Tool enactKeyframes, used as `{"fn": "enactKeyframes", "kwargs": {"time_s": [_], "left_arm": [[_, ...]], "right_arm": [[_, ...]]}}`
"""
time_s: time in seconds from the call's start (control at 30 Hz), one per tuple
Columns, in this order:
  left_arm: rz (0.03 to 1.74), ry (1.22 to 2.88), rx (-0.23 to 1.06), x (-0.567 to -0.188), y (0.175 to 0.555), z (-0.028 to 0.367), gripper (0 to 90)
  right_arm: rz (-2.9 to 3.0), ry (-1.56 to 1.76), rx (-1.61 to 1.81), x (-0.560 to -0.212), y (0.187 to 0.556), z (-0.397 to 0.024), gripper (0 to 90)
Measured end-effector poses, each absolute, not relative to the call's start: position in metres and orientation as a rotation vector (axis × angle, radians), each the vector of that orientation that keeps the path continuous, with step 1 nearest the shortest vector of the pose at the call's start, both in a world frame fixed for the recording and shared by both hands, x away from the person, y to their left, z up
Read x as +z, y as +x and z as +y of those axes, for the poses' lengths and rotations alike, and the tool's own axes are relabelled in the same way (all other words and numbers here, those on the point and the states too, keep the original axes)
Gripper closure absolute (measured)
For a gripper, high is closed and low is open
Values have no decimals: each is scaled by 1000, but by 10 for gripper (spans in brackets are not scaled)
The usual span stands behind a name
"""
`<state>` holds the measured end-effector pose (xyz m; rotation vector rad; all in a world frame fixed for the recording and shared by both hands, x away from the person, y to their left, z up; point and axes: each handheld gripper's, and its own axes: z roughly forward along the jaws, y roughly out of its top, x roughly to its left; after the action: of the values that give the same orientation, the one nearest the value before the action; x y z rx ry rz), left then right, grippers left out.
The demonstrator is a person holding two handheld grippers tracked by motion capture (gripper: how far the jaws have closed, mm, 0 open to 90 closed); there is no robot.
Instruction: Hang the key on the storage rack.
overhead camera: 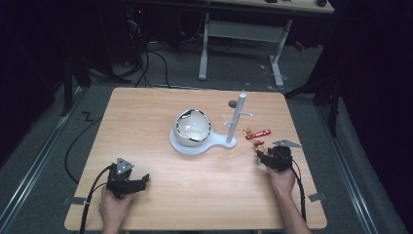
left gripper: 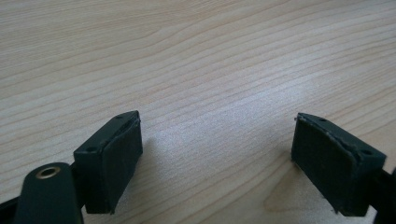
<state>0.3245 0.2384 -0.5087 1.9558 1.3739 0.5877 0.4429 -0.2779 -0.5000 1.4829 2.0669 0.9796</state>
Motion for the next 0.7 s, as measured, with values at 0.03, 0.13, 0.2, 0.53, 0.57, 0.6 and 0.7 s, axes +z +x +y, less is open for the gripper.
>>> {"fn": "enactKeyframes", "kwargs": {"time_s": [0.03, 0.13, 0.2, 0.53, 0.57, 0.6, 0.7], "left_arm": [[1374, 1954, 588, -509, 325, 238, 171], [1374, 1954, 588, -509, 324, 238, 171], [1374, 1954, 588, -509, 324, 238, 171], [1374, 1954, 587, -509, 324, 238, 170], [1374, 1954, 587, -509, 324, 238, 170], [1374, 1956, 587, -509, 324, 238, 171], [1373, 1956, 587, -509, 324, 238, 170]], "right_arm": [[2076, 1476, 964, -499, 444, -276, 469], [2083, 1462, 936, -499, 449, -270, 472], [2080, 1473, 929, -498, 452, -269, 473], [2093, 1417, 872, -498, 457, -261, 550], [2100, 1407, 874, -498, 457, -261, 554], [2104, 1401, 876, -498, 457, -262, 556], [2112, 1385, 873, -498, 456, -262, 558]]}}
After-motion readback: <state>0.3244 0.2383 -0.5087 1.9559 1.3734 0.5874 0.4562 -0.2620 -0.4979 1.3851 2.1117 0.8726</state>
